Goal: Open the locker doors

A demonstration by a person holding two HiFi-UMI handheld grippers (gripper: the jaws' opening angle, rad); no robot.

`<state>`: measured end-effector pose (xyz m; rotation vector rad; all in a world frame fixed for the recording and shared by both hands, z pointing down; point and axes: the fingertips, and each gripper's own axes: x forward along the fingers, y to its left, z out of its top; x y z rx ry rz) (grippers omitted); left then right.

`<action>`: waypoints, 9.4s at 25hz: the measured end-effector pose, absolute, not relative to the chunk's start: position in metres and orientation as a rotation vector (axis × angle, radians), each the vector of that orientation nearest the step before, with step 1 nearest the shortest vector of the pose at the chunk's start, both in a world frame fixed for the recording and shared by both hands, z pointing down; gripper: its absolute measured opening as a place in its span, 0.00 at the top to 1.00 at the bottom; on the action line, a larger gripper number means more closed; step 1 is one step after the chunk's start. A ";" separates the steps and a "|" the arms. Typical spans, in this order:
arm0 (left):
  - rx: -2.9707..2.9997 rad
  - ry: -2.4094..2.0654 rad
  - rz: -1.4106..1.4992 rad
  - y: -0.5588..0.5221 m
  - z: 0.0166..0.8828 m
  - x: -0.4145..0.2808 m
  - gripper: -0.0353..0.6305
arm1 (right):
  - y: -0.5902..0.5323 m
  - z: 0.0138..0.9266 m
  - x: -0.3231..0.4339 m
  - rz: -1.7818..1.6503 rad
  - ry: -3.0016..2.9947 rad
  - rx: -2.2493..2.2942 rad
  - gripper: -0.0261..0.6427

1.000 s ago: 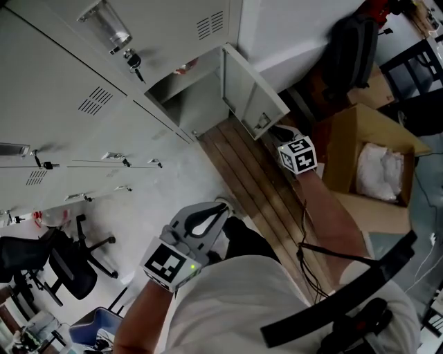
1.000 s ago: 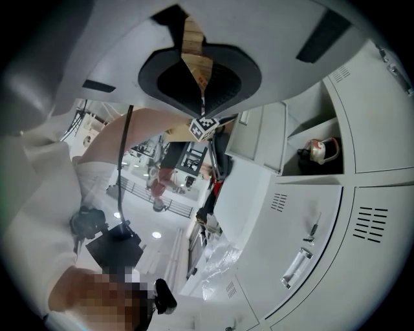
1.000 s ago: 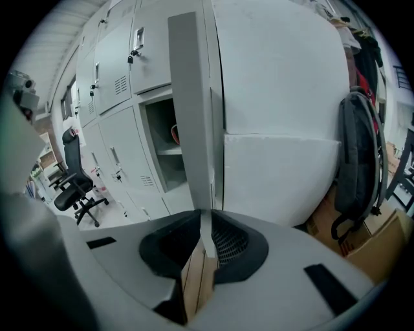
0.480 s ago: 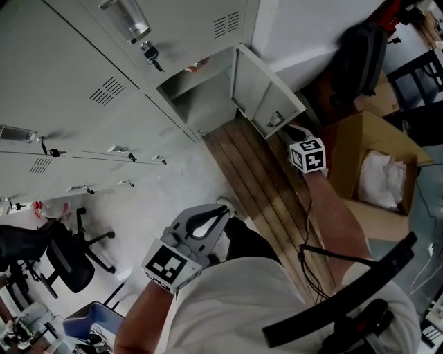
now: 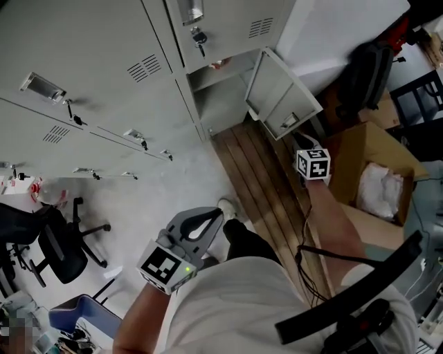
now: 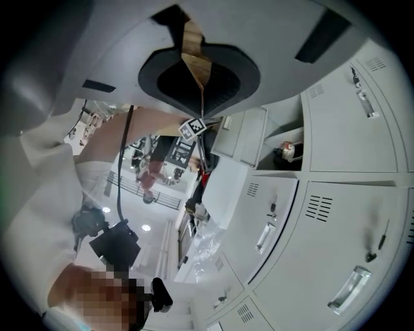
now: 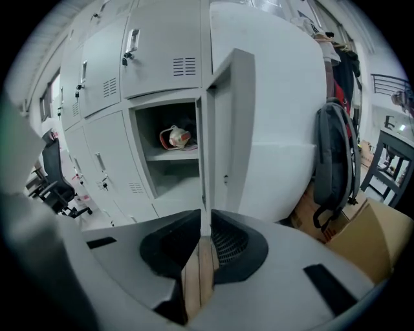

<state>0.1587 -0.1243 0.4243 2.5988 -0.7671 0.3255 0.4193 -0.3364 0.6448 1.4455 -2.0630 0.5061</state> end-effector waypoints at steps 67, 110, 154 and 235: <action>2.120 -1.467 0.076 0.033 0.429 -0.308 0.93 | -0.222 0.630 -0.417 0.295 -2.553 0.565 0.86; 2.068 -1.480 0.038 0.073 0.445 -0.305 0.93 | -0.189 0.657 -0.398 0.390 -2.482 0.799 0.77; 2.307 -1.193 0.176 0.104 0.428 -0.161 0.93 | -0.118 0.664 -0.142 0.344 -2.384 0.808 0.88; 2.718 -1.000 0.117 -0.086 0.273 -0.129 0.93 | -0.339 0.207 -0.169 -0.147 -2.840 1.143 0.69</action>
